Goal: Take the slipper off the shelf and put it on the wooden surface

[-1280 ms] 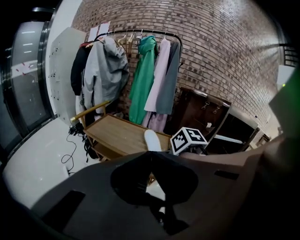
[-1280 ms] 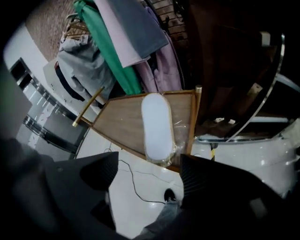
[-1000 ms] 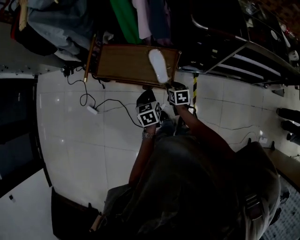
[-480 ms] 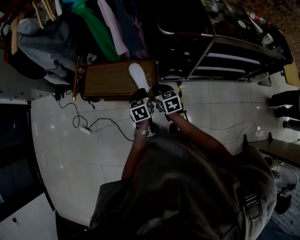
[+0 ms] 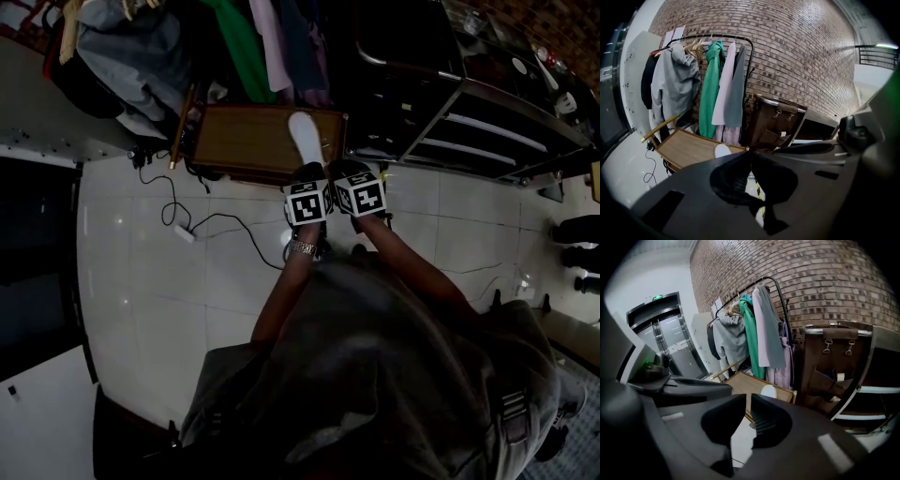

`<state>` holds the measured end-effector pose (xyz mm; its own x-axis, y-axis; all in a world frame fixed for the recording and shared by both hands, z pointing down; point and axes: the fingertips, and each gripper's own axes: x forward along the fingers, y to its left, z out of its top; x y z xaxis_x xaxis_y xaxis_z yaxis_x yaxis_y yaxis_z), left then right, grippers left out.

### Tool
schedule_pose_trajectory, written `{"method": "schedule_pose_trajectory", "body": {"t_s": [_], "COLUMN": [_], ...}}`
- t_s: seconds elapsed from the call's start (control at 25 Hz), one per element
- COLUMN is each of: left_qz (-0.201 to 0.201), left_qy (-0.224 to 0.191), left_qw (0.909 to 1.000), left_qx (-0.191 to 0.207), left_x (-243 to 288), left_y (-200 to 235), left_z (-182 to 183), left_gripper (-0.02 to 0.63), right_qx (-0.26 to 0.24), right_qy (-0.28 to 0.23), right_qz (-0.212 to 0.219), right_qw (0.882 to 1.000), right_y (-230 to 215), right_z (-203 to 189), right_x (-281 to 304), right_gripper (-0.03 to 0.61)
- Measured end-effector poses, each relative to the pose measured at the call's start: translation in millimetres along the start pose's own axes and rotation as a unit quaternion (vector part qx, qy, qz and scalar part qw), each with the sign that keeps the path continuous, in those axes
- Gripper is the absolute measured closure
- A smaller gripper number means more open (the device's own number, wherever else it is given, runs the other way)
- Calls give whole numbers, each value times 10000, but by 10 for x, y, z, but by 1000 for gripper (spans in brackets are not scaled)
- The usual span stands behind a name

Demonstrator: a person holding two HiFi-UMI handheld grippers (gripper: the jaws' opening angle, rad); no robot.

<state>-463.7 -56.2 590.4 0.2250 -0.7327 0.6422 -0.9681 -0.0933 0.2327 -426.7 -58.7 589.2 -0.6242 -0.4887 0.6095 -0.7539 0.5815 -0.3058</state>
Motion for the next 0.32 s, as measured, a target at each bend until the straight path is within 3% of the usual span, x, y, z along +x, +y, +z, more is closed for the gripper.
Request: {"method": "schedule_pose_trajectory", "body": {"t_s": [0.32], "left_qz": [152], "left_qy": [45], "left_qw": [9999], "left_qx": [-66], "left_x": [-68], "left_y": [49], "left_z": [-75], "left_gripper": [608], "right_qx": [122], "right_qy": [-25], "right_qz": [-121], "right_qw": [9998], "right_y": [-70], "right_z": [-10], "right_x": [-112], "right_gripper": [549]}}
